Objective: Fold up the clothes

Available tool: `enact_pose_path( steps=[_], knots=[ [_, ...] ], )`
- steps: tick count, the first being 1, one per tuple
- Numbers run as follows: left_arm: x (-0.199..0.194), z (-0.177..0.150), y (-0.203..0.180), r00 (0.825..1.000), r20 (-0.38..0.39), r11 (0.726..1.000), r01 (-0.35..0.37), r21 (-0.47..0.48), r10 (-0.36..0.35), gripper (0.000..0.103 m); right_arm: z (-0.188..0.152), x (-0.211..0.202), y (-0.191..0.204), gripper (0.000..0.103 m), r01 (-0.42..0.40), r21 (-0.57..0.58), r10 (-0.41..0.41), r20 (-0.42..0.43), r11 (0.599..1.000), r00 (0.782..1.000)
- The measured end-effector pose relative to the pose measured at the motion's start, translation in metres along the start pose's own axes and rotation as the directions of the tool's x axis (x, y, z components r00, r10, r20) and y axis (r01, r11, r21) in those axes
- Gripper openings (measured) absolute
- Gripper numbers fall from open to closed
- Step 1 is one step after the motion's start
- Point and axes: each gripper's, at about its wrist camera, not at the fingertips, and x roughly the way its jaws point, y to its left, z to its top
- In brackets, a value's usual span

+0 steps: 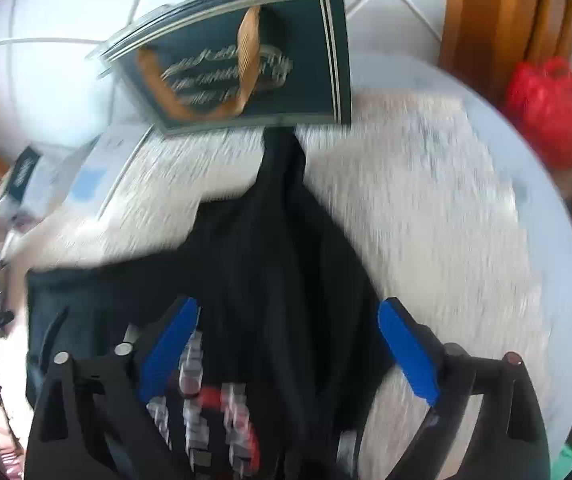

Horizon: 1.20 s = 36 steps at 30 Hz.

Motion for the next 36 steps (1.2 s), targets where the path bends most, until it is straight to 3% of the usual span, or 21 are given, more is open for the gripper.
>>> enact_pose_path(
  steps=[10,18,19,20,22,23,24,26,30,36],
  knots=[
    [0.054,0.046,0.001,0.995,-0.101,1.0,-0.007,-0.005,0.007,0.103,0.077,0.075,0.003,0.097,0.068,0.033,-0.065,-0.078,0.997,0.995],
    [0.076,0.07,-0.009,0.995,-0.093,0.999,-0.022,0.04,0.026,0.103,0.08,0.117,0.015,0.097,0.096,-0.02,-0.098,-0.135,0.995,0.986],
    [0.075,0.071,-0.011,0.995,-0.1,0.999,-0.019,0.045,0.024,0.103,0.078,0.121,0.019,0.082,0.102,-0.047,-0.108,-0.144,0.994,0.984],
    [0.073,0.071,-0.012,0.994,-0.108,0.999,-0.015,0.049,0.021,0.101,0.076,0.123,0.023,0.043,0.108,-0.075,-0.118,-0.153,0.991,0.981],
    [0.071,0.073,-0.014,0.992,-0.124,0.998,-0.007,0.056,0.014,0.09,0.071,0.123,0.029,0.018,0.148,-0.129,-0.165,-0.139,0.981,0.976],
    [0.07,0.074,-0.015,0.991,-0.132,0.998,-0.003,0.059,0.011,0.077,0.069,0.121,0.03,0.007,0.147,-0.145,-0.166,-0.134,0.978,0.977],
    [0.065,0.075,-0.018,0.992,-0.126,0.998,0.001,0.064,0.007,0.05,0.067,0.115,0.031,0.007,0.146,-0.155,-0.165,-0.115,0.977,0.98],
    [0.058,0.075,-0.021,0.993,-0.114,0.999,0.02,0.047,-0.015,0.023,0.063,0.101,0.032,0.007,0.146,-0.168,-0.159,-0.066,0.975,0.985],
    [0.038,0.069,-0.024,0.997,-0.063,0.999,0.045,0.027,-0.043,0.021,0.048,0.057,0.031,0.006,0.109,-0.181,-0.104,0.036,0.977,0.994],
    [-0.032,0.027,-0.014,0.989,0.11,0.994,0.092,0.058,-0.097,0.021,0.001,-0.024,0.015,0.006,0.011,-0.201,0.024,0.169,0.979,0.985]
  ],
)
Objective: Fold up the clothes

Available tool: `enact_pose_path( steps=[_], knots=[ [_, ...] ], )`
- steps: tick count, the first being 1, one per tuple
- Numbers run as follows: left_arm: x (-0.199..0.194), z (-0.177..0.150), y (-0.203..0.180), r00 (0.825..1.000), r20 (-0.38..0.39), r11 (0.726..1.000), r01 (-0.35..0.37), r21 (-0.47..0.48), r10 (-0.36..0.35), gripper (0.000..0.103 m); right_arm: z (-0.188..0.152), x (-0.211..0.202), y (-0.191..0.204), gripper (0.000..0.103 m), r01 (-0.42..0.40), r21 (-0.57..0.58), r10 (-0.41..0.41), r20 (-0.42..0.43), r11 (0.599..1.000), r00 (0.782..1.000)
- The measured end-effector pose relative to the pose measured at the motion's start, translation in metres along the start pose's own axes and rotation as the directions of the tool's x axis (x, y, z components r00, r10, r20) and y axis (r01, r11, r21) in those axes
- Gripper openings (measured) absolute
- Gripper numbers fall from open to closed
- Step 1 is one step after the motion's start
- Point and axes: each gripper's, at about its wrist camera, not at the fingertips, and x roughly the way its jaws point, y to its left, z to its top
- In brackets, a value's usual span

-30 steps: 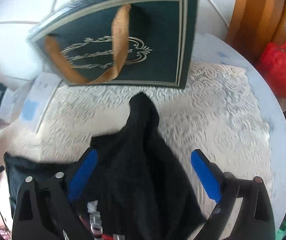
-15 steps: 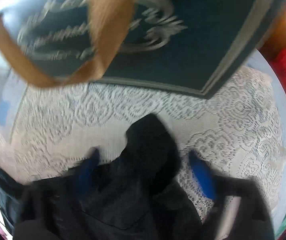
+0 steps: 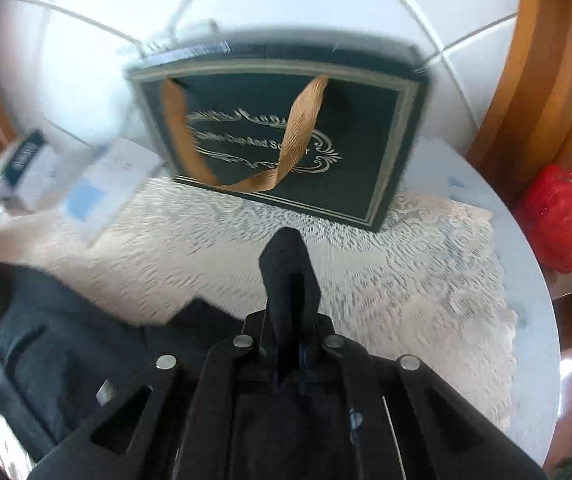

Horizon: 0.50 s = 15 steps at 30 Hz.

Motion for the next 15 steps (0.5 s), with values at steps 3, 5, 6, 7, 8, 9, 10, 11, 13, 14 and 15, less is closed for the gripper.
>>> enact_pose_path(
  steps=[3,5,6,7,8,9,10,11,13,14,15],
  knots=[
    [-0.025,-0.03,0.006,0.999,0.035,1.0,0.019,0.015,-0.019,0.021,-0.046,-0.037,-0.007,0.006,-0.05,0.018,0.049,0.025,0.999,0.998],
    [-0.031,-0.054,0.006,0.999,0.019,0.999,0.027,0.039,-0.028,0.022,-0.071,-0.047,-0.014,0.006,-0.08,0.027,0.08,-0.008,0.996,0.997],
    [-0.034,-0.066,0.006,0.999,0.01,0.998,0.032,0.052,-0.032,0.026,-0.086,-0.05,-0.016,0.006,-0.093,0.035,0.094,-0.041,0.995,0.995],
    [-0.036,-0.079,0.007,0.999,-0.007,0.998,0.034,0.047,-0.034,0.031,-0.101,-0.051,-0.017,0.008,-0.1,0.047,0.103,-0.078,0.994,0.992],
    [-0.037,-0.092,0.009,0.999,-0.025,0.999,0.036,0.04,-0.035,0.047,-0.116,-0.051,-0.019,0.012,-0.1,0.062,0.107,-0.114,0.993,0.988],
    [-0.038,-0.104,0.011,0.998,-0.043,0.999,0.038,0.033,-0.036,0.077,-0.129,-0.052,-0.021,0.016,-0.091,0.076,0.102,-0.148,0.993,0.984],
    [-0.04,-0.113,0.014,0.998,-0.059,0.999,0.032,0.023,-0.031,0.091,-0.143,-0.052,-0.023,0.024,-0.079,0.089,0.094,-0.183,0.993,0.979],
    [-0.043,-0.121,0.017,0.997,-0.074,1.0,0.026,0.013,-0.025,0.101,-0.153,-0.054,-0.027,0.033,-0.048,0.101,0.068,-0.209,0.994,0.975],
    [-0.048,-0.132,0.022,0.995,-0.095,1.0,0.016,-0.002,-0.017,0.101,-0.163,-0.063,-0.036,0.042,0.014,0.119,0.013,-0.22,0.993,0.975],
    [-0.053,-0.132,0.024,0.996,-0.087,1.0,0.012,-0.004,-0.013,0.101,-0.167,-0.068,-0.04,0.047,0.043,0.127,-0.013,-0.223,0.991,0.975],
    [-0.057,-0.128,0.024,0.997,-0.073,1.0,0.01,-0.006,-0.01,0.101,-0.165,-0.073,-0.044,0.048,0.06,0.142,-0.03,-0.208,0.988,0.978]
  ],
)
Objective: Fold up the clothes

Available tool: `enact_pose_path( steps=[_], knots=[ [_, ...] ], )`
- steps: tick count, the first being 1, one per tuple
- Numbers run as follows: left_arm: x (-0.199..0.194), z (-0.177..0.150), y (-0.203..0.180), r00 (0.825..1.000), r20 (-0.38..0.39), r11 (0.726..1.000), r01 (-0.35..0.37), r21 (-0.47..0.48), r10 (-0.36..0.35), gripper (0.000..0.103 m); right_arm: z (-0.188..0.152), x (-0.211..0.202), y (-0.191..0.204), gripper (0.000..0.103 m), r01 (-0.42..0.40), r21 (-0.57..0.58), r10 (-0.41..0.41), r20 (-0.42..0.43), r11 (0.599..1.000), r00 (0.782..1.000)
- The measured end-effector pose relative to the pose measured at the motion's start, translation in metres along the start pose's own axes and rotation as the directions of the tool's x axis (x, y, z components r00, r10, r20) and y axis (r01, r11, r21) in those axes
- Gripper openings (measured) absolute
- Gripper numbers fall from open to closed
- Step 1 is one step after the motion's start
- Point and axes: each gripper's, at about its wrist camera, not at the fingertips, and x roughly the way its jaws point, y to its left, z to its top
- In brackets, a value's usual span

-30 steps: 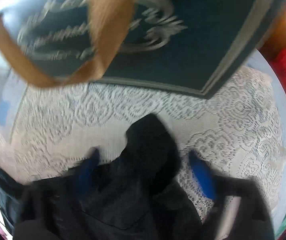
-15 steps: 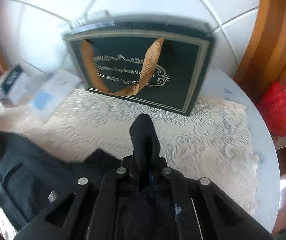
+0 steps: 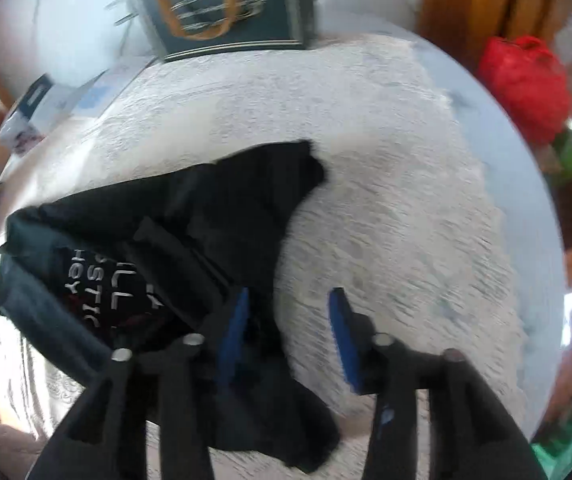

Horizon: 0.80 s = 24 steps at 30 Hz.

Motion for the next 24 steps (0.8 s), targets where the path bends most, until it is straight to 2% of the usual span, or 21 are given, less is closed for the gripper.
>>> enact_pose_path(
  steps=[2,5,9,12,15,16,17,18,19,20,23,24],
  knots=[
    [-0.005,0.011,-0.001,1.0,0.026,1.0,-0.006,-0.006,0.007,0.101,0.011,-0.011,-0.004,0.05,0.006,0.039,-0.007,0.041,0.999,0.999],
    [0.001,0.033,-0.005,0.999,0.035,1.0,-0.025,-0.018,0.025,0.101,0.042,-0.008,-0.004,0.05,-0.035,0.099,0.03,0.055,0.995,0.998],
    [0.026,0.06,-0.01,0.998,0.007,0.998,-0.056,-0.016,0.057,0.101,0.074,0.029,-0.002,0.05,-0.05,0.173,0.052,-0.008,0.984,0.999],
    [0.047,0.074,-0.009,0.998,-0.034,0.999,-0.047,-0.015,0.046,0.101,0.085,0.053,-0.001,0.051,-0.033,0.195,0.045,-0.06,0.98,0.997],
    [0.067,0.078,-0.015,0.996,-0.078,0.999,-0.031,0.014,0.032,0.101,0.093,0.079,0.0,0.056,-0.017,0.196,0.04,-0.115,0.981,0.993],
    [0.073,0.077,-0.017,0.995,-0.093,0.999,-0.039,0.021,0.041,0.101,0.096,0.087,0.003,0.052,-0.014,0.178,0.039,-0.135,0.984,0.99],
    [0.08,0.077,-0.018,0.993,-0.108,0.998,-0.049,0.028,0.052,0.099,0.098,0.093,0.007,0.019,0.005,0.14,0.016,-0.151,0.99,0.988],
    [0.087,0.076,-0.02,0.99,-0.123,0.998,-0.059,0.035,0.063,0.091,0.101,0.096,0.008,0.002,0.054,0.109,-0.038,-0.151,0.993,0.988],
    [0.094,0.074,-0.02,0.986,-0.135,0.994,-0.093,0.051,0.099,0.089,0.104,0.098,0.008,0.003,0.114,0.082,-0.101,-0.144,0.99,0.984],
    [0.104,0.072,-0.018,0.976,-0.149,0.986,-0.152,0.071,0.162,0.088,0.108,0.099,0.003,0.003,0.137,0.098,-0.124,-0.126,0.986,0.984],
    [0.107,0.07,-0.003,0.977,-0.135,0.986,-0.165,0.011,0.165,0.09,0.113,0.101,-0.016,0.007,0.122,0.179,-0.105,-0.102,0.976,0.989],
    [0.103,0.071,0.001,0.972,-0.118,0.979,-0.202,0.006,0.201,0.09,0.113,0.101,-0.019,0.012,0.116,0.189,-0.098,-0.098,0.975,0.99]
  ],
)
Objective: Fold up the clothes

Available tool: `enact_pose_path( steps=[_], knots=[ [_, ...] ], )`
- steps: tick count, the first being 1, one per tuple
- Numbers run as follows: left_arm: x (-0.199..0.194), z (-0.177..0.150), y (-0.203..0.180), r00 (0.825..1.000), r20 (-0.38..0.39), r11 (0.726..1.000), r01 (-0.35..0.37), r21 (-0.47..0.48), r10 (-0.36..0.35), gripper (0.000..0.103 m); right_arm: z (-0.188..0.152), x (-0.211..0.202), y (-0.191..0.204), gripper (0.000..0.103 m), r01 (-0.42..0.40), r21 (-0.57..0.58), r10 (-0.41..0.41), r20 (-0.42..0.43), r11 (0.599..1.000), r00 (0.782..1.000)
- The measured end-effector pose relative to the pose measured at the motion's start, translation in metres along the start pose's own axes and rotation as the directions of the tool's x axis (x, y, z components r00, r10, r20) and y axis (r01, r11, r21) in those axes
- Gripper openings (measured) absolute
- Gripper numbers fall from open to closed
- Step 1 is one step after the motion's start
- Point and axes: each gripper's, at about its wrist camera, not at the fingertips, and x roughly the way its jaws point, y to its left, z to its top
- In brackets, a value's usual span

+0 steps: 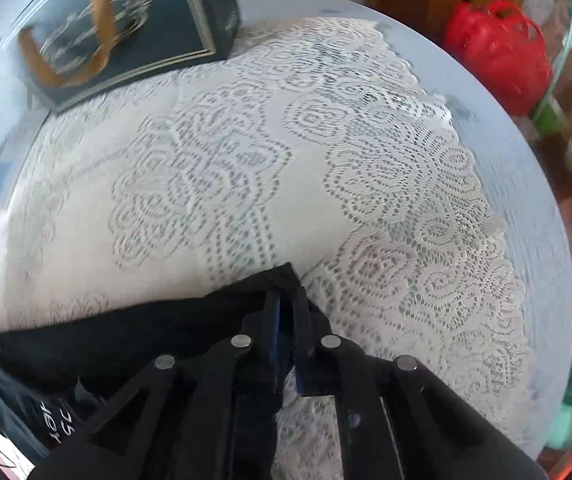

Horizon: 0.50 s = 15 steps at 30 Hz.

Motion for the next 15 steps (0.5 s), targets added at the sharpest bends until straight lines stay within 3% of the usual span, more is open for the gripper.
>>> enact_pose_path(
  steps=[2,4,6,10,12,15],
  knots=[
    [-0.013,-0.001,0.006,0.999,0.04,1.0,-0.019,-0.011,0.019,0.09,-0.001,-0.012,-0.006,0.046,0.021,0.028,-0.023,0.048,0.999,0.999],
    [-0.028,-0.004,0.012,0.997,0.073,1.0,0.01,-0.029,-0.007,0.093,-0.005,-0.031,-0.015,0.063,0.03,0.076,-0.038,0.105,0.997,0.994],
    [-0.045,-0.012,0.014,0.993,0.084,0.996,0.084,-0.027,-0.081,0.096,-0.014,-0.055,-0.024,0.063,-0.027,0.108,0.01,0.151,0.994,0.989],
    [-0.054,-0.029,-0.004,0.994,0.07,0.994,0.082,0.066,-0.087,0.098,-0.05,-0.076,-0.021,0.063,-0.129,0.044,0.124,0.102,0.991,0.987],
    [-0.047,-0.034,-0.014,0.996,0.052,0.994,0.066,0.087,-0.071,0.099,-0.068,-0.075,-0.009,0.063,-0.12,-0.007,0.12,0.056,0.993,0.991],
    [-0.038,-0.04,-0.02,0.996,0.024,0.995,0.079,0.067,-0.08,0.099,-0.088,-0.067,0.013,0.054,-0.127,-0.087,0.129,0.019,0.988,0.991]
  ],
)
